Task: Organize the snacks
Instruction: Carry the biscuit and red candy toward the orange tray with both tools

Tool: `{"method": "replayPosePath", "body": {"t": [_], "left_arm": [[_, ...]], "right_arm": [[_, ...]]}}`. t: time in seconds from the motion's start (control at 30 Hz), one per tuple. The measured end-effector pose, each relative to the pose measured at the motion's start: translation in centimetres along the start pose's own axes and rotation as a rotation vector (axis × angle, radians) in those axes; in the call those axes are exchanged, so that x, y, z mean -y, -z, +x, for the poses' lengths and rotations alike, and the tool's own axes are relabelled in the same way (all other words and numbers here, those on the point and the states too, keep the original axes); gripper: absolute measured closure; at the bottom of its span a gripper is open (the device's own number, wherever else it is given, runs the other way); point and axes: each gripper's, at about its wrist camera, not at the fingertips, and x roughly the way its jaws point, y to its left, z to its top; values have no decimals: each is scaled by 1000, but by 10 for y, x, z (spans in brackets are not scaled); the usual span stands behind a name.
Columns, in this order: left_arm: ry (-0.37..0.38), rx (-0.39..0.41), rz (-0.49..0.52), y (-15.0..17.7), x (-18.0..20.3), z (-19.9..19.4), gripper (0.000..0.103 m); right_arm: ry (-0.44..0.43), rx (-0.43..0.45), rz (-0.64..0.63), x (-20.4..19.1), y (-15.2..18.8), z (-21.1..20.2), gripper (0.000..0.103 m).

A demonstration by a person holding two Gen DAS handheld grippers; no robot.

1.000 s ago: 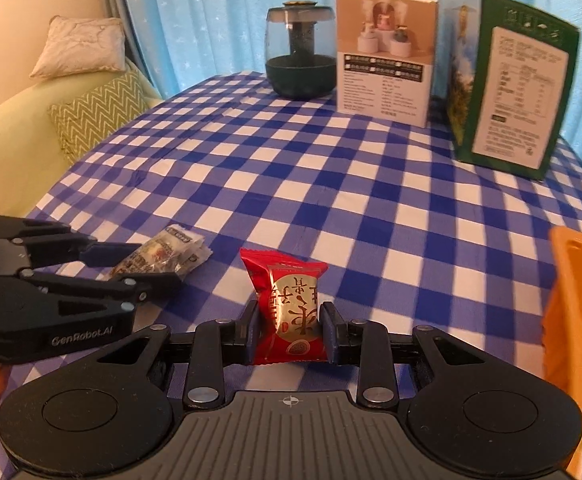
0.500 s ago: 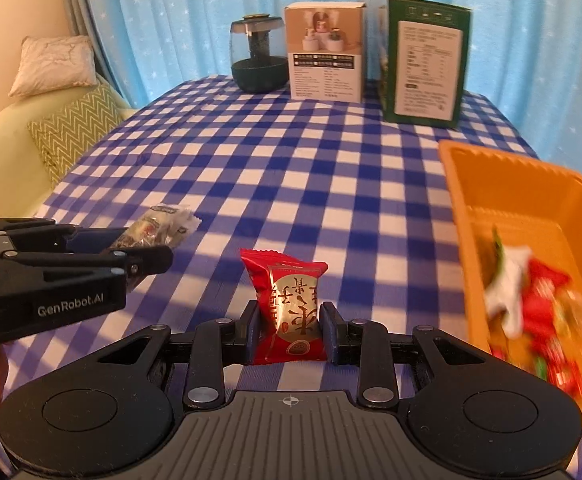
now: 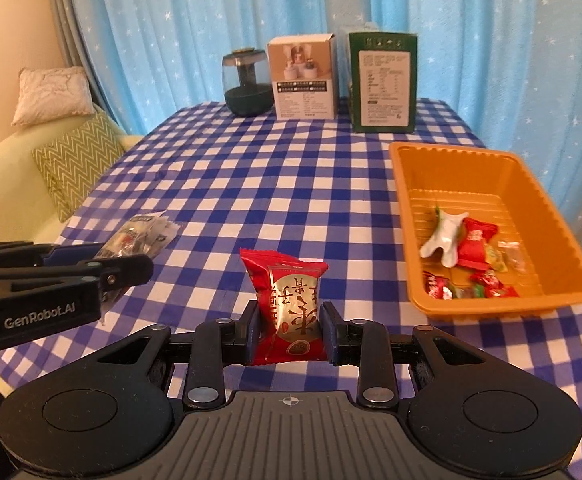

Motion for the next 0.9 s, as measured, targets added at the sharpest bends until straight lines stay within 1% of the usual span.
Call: {"method": "replayPosePath", "body": {"t": [0.17, 0.33, 0.57, 0.9], "left_arm": [[3, 9, -1, 5, 9, -22, 69], [15, 11, 8, 8, 17, -33, 69], [36, 11, 26, 7, 29, -37, 69], [75, 13, 39, -1, 47, -32, 69]], "right_arm": [[8, 12, 10, 1, 8, -20, 71], [14, 19, 19, 5, 15, -34, 71], [32, 29, 38, 17, 20, -46, 71], [85, 43, 78, 43, 20, -60, 71]]}}
